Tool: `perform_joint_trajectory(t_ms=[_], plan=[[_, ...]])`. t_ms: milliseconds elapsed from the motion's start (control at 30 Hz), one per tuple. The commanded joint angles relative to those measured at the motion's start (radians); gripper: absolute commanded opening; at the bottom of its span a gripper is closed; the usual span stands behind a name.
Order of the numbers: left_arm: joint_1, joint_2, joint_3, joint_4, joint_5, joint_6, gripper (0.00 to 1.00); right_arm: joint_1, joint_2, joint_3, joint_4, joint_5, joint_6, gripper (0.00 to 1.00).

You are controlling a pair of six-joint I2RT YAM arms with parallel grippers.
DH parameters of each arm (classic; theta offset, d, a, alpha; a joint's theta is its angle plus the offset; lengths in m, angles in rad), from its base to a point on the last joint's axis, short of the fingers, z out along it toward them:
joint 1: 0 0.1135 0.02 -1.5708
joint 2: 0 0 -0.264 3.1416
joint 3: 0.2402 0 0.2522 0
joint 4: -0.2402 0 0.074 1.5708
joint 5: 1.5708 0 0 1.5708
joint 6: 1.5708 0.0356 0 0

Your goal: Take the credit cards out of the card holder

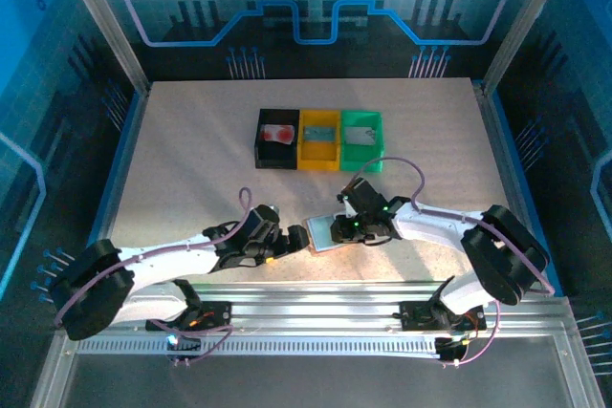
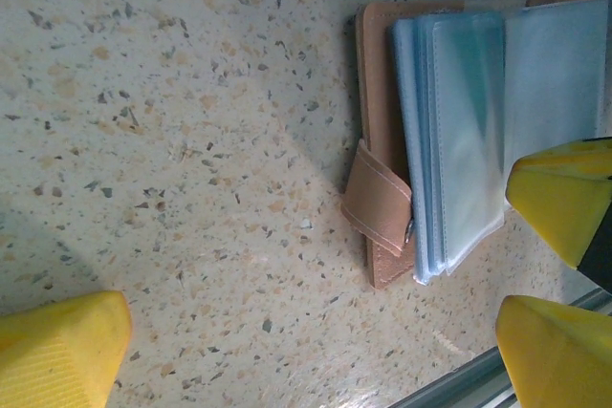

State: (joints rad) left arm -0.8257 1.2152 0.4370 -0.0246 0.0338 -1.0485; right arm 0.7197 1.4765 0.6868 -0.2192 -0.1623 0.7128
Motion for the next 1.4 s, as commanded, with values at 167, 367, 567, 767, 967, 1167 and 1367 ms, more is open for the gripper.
perform_joint_trajectory(t_ms=[167,367,567,767,967,1167,1367], plan=[[-0.020,0.076,0.129,-0.135,-0.002,0.000,0.99,-0.043,-0.042,-0.013,0.002,-0.020,-0.004,0.17],[-0.020,0.208,0.286,-0.339,-0.026,0.032,0.99,-0.075,-0.030,0.007,-0.018,-0.016,-0.040,0.20],[-0.022,0.322,0.390,-0.449,-0.027,0.062,0.99,-0.076,-0.007,-0.004,0.017,-0.032,-0.052,0.20],[-0.023,0.399,0.455,-0.506,-0.029,0.104,0.94,-0.077,-0.005,-0.020,0.052,-0.048,-0.071,0.22],[-0.023,0.439,0.476,-0.524,-0.035,0.125,0.80,-0.079,0.005,-0.036,0.093,-0.085,-0.077,0.25],[-0.025,0.483,0.482,-0.513,-0.027,0.131,0.77,-0.083,0.016,-0.042,0.091,-0.061,-0.085,0.25],[-0.030,0.510,0.502,-0.511,-0.022,0.137,0.78,-0.083,0.045,-0.042,0.100,-0.032,-0.087,0.25]])
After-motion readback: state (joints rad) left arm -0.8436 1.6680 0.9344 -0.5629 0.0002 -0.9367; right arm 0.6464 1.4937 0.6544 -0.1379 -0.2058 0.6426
